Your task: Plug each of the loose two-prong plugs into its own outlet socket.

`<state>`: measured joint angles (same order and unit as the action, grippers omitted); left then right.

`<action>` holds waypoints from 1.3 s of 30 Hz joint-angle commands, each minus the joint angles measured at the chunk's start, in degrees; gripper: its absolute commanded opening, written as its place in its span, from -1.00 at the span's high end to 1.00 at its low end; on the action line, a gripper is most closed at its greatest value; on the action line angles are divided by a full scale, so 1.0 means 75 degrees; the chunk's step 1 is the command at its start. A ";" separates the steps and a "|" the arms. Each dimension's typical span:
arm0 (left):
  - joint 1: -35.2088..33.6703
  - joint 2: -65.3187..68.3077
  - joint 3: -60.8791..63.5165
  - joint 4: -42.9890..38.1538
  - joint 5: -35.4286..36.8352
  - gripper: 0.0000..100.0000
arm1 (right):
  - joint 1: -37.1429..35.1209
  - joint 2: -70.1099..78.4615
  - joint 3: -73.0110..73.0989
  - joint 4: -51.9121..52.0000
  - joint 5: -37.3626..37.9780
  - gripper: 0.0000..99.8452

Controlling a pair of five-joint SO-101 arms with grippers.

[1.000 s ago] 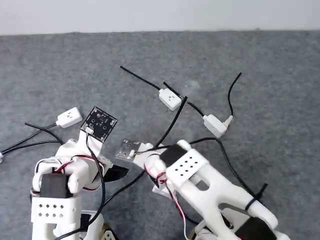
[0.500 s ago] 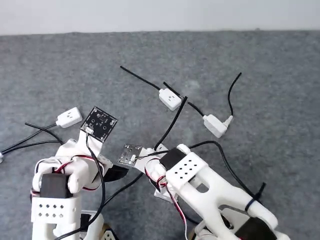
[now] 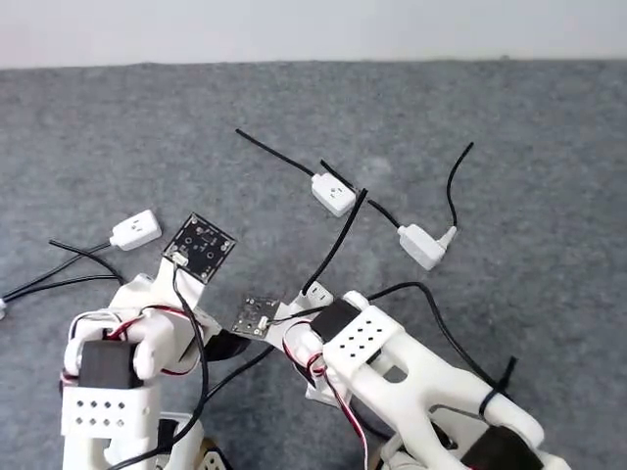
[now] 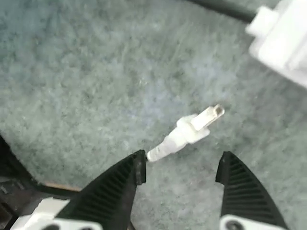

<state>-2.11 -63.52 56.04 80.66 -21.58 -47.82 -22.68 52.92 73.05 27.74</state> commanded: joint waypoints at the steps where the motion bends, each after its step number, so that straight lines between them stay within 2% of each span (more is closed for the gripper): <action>1: 0.0023 -0.0059 -0.0064 -0.0176 0.0000 0.18 | -0.0615 0.0053 0.0199 -0.0369 0.0141 0.49; 8: 0.0023 -0.0047 -0.0064 -0.0176 -0.0023 0.18 | -0.0615 0.0053 0.0914 -0.1319 0.0141 0.49; 15: 0.0023 -0.0047 -0.0064 -0.0164 -0.0023 0.18 | -0.0568 0.0053 0.1137 -0.1377 0.0199 0.51; 22: 0.0023 -0.0047 -0.0064 -0.0152 -0.0023 0.18 | -0.0568 0.0053 0.1137 -0.1436 0.0481 0.99; 25: 0.0023 -0.0047 -0.0064 -0.0152 -0.0023 0.18 | -0.0404 0.0064 0.1172 -0.1366 0.0668 0.92; 31: 0.0023 -0.0070 -0.0041 -0.0141 -0.0023 0.18 | 0.0838 0.0064 0.1278 -0.1412 0.0750 0.75; 35: 0.0023 -0.0094 0.0053 -0.0188 -0.0035 0.18 | 0.1366 0.0064 0.1559 -0.1495 0.1383 0.75; 39: 0.0023 -0.0094 0.0053 -0.0188 -0.0035 0.18 | 0.1377 0.0053 0.1840 -0.1694 0.1594 0.86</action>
<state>-2.02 -63.60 56.92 80.48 -21.67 -38.95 -23.21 64.53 60.75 38.02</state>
